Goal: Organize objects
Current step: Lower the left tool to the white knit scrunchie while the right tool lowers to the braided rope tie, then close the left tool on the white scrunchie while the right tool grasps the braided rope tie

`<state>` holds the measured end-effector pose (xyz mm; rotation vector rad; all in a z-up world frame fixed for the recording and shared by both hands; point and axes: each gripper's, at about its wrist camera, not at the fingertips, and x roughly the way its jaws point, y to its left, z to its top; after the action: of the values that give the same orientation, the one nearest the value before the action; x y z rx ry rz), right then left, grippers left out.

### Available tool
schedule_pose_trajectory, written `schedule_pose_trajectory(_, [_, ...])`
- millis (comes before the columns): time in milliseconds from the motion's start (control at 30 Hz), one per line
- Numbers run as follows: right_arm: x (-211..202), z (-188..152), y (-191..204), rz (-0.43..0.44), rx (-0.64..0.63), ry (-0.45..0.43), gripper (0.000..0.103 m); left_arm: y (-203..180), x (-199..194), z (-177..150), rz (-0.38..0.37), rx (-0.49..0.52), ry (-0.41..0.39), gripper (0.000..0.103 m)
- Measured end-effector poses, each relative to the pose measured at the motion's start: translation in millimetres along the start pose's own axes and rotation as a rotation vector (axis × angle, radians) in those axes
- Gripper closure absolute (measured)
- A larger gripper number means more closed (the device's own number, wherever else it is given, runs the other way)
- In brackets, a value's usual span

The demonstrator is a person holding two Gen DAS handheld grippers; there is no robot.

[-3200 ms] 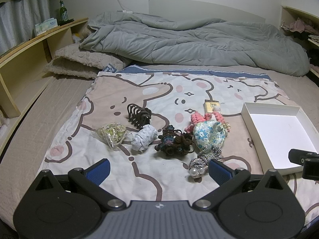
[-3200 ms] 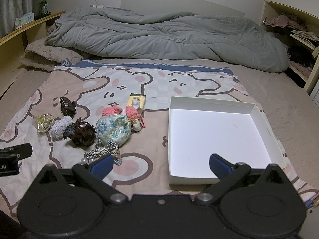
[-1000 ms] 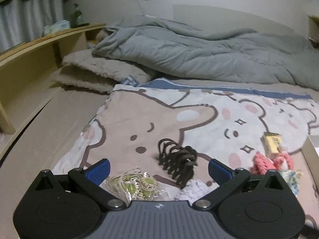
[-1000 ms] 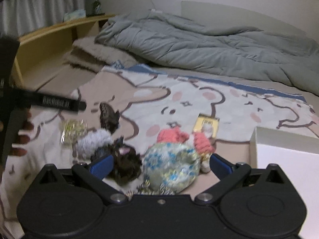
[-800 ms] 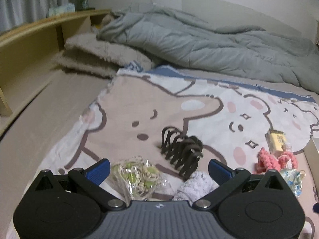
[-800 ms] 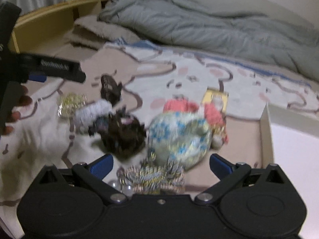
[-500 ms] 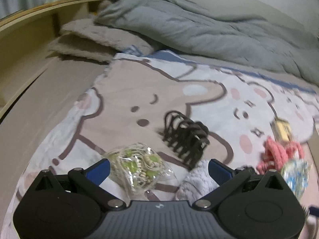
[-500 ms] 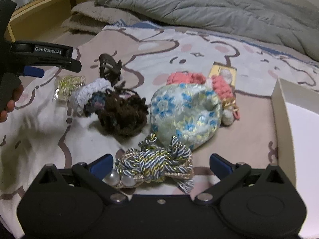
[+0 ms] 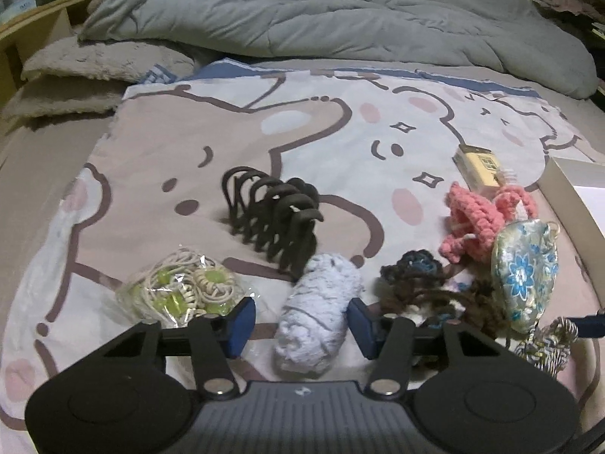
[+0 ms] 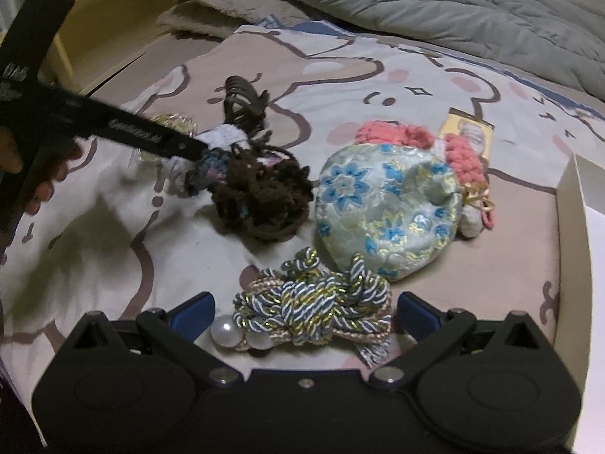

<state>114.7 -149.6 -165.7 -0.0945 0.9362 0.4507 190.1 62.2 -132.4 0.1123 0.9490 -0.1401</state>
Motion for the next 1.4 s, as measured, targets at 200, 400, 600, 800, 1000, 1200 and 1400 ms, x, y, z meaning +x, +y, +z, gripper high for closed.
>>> schedule_pose_trajectory(200, [2,-1,1,0.016,-0.044,0.004,0.000,-7,13,6,0.001,-0.020,0.038,0.049])
schedule_pose_trajectory(400, [3,-4,7,0.018,-0.134,0.013,0.000,-12,26,3,0.025,0.013,0.094,0.053])
schedule_pose_trajectory(600, [6,-1,4,0.032,-0.096,0.024,0.000,-10,24,3,0.020,0.012,0.105,0.059])
schedule_pose_trajectory(800, [4,15,-23,0.103,0.175,0.059,0.000,-7,19,1,-0.002,-0.007,0.143,0.062])
schedule_pose_trajectory(1000, [17,22,-17,0.021,0.132,0.137,0.001,-3,13,-4,-0.044,-0.046,0.227,0.063])
schedule_pose_trajectory(1200, [21,24,-4,-0.064,0.025,0.218,0.014,-3,12,-8,-0.051,-0.068,0.269,0.061])
schedule_pose_trajectory(1400, [15,26,-1,-0.041,-0.005,0.234,0.020,-15,22,-6,0.007,-0.002,0.256,0.059])
